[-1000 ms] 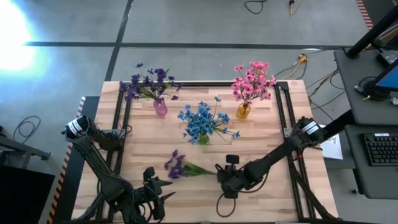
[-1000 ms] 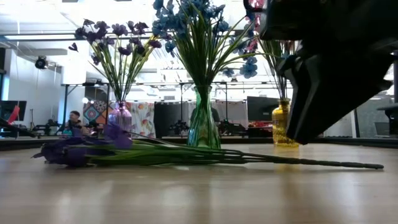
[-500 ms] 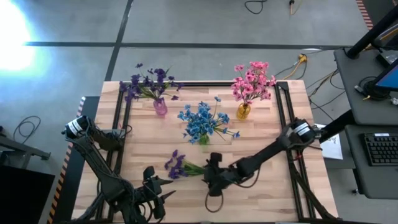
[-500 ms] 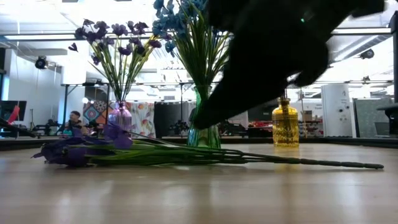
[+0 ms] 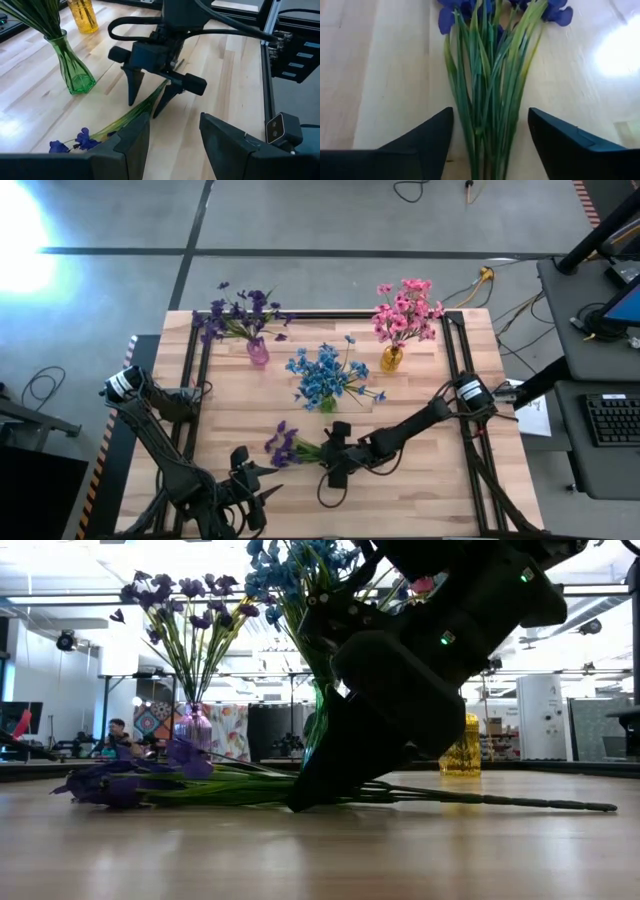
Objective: Sort flowers into vase by color
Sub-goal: Put the violet flowers into the violet vase
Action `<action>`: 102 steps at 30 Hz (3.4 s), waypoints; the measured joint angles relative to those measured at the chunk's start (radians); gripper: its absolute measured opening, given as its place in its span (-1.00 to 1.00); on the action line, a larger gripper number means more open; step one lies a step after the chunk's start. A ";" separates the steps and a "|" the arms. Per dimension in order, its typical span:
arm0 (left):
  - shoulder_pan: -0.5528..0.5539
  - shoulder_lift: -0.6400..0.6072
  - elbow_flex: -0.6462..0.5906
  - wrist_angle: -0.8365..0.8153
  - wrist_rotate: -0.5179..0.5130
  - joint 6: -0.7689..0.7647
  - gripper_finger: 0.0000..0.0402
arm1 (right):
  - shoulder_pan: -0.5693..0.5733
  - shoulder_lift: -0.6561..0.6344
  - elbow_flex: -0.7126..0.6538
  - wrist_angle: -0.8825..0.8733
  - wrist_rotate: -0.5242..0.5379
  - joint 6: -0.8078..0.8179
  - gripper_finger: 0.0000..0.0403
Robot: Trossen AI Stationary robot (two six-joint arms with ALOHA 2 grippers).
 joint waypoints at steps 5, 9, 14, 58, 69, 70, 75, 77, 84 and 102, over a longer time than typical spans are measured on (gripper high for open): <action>0.001 0.000 0.000 0.001 -0.001 0.003 -0.18 | 0.001 0.000 -0.002 0.001 -0.006 0.022 -0.09; 0.001 0.000 0.000 0.001 -0.001 0.003 -0.18 | 0.002 0.000 -0.002 -0.003 -0.008 0.031 -0.46; 0.001 0.000 0.000 0.000 -0.003 0.009 -0.18 | 0.006 -0.011 -0.004 -0.016 -0.005 0.041 -0.87; 0.045 0.120 -0.008 0.378 -0.298 0.348 -0.18 | 0.298 -0.556 -0.418 0.942 0.130 -0.380 -0.86; 0.206 0.217 0.075 0.796 0.008 0.841 -0.18 | 0.291 -0.364 -0.396 1.353 0.092 -0.594 -0.86; 0.220 0.223 0.088 0.830 0.050 0.880 -0.18 | 0.291 -0.350 -0.377 1.359 0.082 -0.614 -0.86; 0.261 0.250 0.137 0.950 0.089 0.982 -0.18 | 0.291 -0.302 -0.307 1.359 0.052 -0.686 -0.86; 0.271 0.265 0.151 0.974 0.090 1.011 -0.18 | 0.291 -0.288 -0.284 1.360 0.020 -0.695 -0.86; 0.286 0.327 0.219 1.017 0.248 1.102 -0.18 | 0.289 -0.272 -0.262 1.359 0.006 -0.764 -0.86; 0.313 0.377 0.314 1.014 0.151 1.162 -0.35 | 0.276 -0.273 -0.260 1.391 -0.053 -0.764 -0.86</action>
